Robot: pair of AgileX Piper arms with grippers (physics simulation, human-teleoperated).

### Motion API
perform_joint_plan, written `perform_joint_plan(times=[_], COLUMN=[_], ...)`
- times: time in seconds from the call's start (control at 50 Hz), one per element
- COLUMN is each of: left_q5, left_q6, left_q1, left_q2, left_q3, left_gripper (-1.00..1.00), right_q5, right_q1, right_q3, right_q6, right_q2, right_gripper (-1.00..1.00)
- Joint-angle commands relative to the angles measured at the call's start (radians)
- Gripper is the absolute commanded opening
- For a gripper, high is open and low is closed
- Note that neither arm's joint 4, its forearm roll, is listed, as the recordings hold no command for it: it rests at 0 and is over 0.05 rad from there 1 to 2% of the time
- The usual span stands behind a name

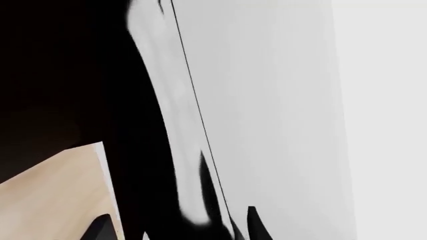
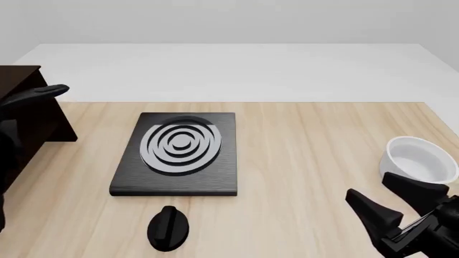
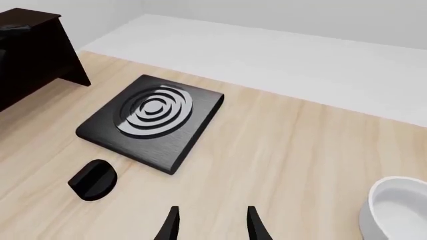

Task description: Put the frying pan on the cabinet shelf.

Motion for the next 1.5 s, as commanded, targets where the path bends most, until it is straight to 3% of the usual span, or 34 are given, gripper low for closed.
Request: perform_joint_plan(times=[0.02,0.36,0.62,0.84,0.94,1.0,1.14,1.24,1.3,1.38,1.44,1.5], left_q5=[0.046,0.103,0.074,0.300,0.544,0.602,0.811,0.914,0.981,1.105,1.154,1.211], left_q6=[0.028,0.042,0.047,0.107,0.218,0.239,0.385,0.425,0.504,0.690,0.713,0.820], left_q1=[-0.020,-0.057,-0.073,-0.138,-0.180,-0.192,-0.245,-0.266,-0.267,-0.269,-0.295,-0.299], left_q2=[-0.083,-0.217,-0.274,-0.499,-0.636,-0.642,-0.716,-0.805,-0.808,-0.790,-0.825,-0.813], left_q3=[0.021,0.096,0.179,0.167,0.106,0.101,0.042,0.017,-0.032,-0.137,-0.157,-0.199], left_gripper=[1.00,1.00,1.00,1.00,1.00,1.00,1.00,1.00,1.00,1.00,1.00,1.00], right_q5=[-0.008,-0.002,-0.010,-0.015,-0.016,-0.017,-0.017,-0.028,-0.025,-0.022,-0.021,-0.017], right_q1=[0.000,-0.001,0.000,0.002,0.002,0.002,0.003,0.003,0.002,0.003,0.002,-0.001], right_q3=[0.007,0.005,0.011,0.014,0.016,0.016,0.015,0.025,0.022,0.021,0.022,0.020], right_q6=[-0.002,-0.002,-0.001,-0.006,-0.006,-0.009,-0.013,-0.027,-0.030,-0.033,-0.033,-0.034], right_q2=[0.005,0.003,0.007,0.013,0.013,0.016,0.017,0.021,0.020,0.016,0.013,0.010], right_gripper=[1.00,1.00,1.00,1.00,1.00,1.00,1.00,1.00,1.00,1.00,1.00,1.00])
